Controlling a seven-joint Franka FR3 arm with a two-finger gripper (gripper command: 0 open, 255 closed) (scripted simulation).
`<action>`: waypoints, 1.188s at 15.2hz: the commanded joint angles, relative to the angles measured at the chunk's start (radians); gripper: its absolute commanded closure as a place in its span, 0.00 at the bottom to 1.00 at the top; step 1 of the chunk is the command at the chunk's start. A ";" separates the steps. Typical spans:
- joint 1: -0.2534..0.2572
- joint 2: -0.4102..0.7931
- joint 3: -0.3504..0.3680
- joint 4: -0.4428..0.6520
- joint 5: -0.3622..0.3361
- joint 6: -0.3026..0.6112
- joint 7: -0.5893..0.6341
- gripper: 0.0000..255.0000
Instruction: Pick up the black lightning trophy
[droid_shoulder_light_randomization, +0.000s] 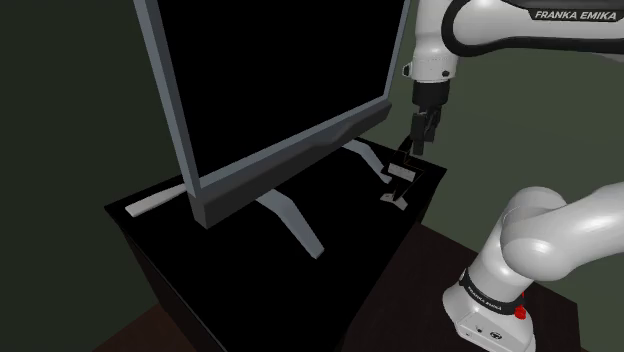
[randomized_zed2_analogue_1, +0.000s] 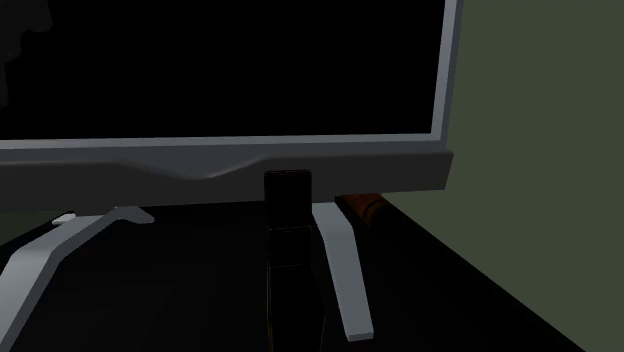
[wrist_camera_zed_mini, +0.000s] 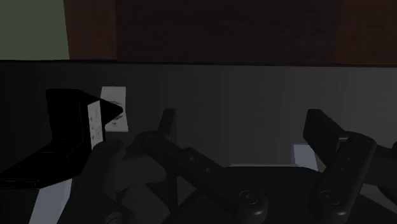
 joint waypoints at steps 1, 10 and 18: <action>0.000 0.000 0.000 0.000 0.000 0.000 0.000 0.00; -0.051 -0.009 -0.200 -0.173 -0.152 0.260 -0.242 0.00; -0.077 0.126 -0.407 -0.219 -0.247 0.533 -0.458 0.00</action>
